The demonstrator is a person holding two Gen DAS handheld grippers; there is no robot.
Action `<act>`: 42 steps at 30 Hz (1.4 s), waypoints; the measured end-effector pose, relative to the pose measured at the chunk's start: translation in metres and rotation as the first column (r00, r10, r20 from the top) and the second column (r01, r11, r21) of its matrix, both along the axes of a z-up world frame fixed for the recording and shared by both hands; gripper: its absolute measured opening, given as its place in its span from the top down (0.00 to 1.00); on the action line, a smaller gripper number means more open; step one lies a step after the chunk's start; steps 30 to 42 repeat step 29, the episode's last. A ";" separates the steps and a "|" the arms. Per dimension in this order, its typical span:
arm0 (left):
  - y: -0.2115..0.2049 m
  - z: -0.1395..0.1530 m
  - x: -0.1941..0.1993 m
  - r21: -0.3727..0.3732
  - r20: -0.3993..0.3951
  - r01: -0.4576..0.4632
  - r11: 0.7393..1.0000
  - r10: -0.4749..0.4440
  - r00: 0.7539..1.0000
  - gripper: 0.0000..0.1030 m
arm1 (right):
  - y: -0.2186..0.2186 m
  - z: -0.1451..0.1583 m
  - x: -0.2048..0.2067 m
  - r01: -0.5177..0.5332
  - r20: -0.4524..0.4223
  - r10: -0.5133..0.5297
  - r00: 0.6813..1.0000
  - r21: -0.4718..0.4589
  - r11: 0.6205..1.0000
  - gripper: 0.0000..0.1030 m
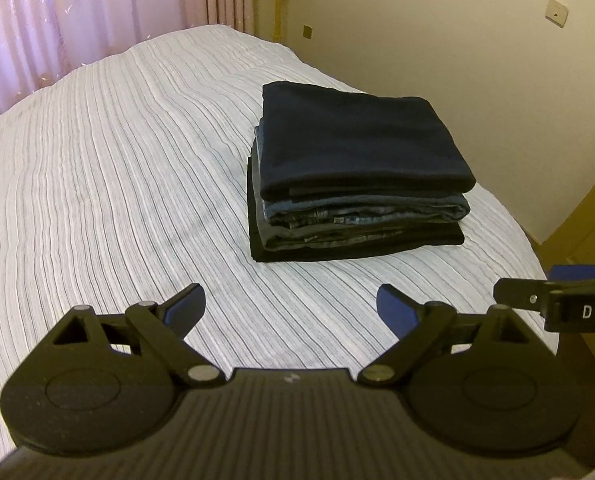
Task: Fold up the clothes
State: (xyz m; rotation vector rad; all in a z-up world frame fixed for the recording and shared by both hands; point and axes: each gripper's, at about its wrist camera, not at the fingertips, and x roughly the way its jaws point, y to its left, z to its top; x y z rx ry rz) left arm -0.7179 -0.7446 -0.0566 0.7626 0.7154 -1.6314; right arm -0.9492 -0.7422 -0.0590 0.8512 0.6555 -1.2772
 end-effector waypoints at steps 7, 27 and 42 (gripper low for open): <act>-0.001 -0.004 -0.008 0.010 0.018 0.016 1.000 -0.016 1.000 0.12 | -0.003 -0.001 -0.004 0.002 0.001 -0.002 1.000 0.000 1.000 0.12; -0.010 -0.010 -0.027 0.010 0.043 0.052 0.999 -0.052 0.998 0.11 | -0.014 -0.001 -0.014 -0.006 -0.012 0.006 1.000 0.000 1.000 0.12; -0.009 -0.010 -0.027 0.005 0.045 0.053 0.999 -0.053 0.998 0.11 | -0.015 -0.001 -0.015 -0.006 -0.014 0.006 1.000 0.003 1.000 0.12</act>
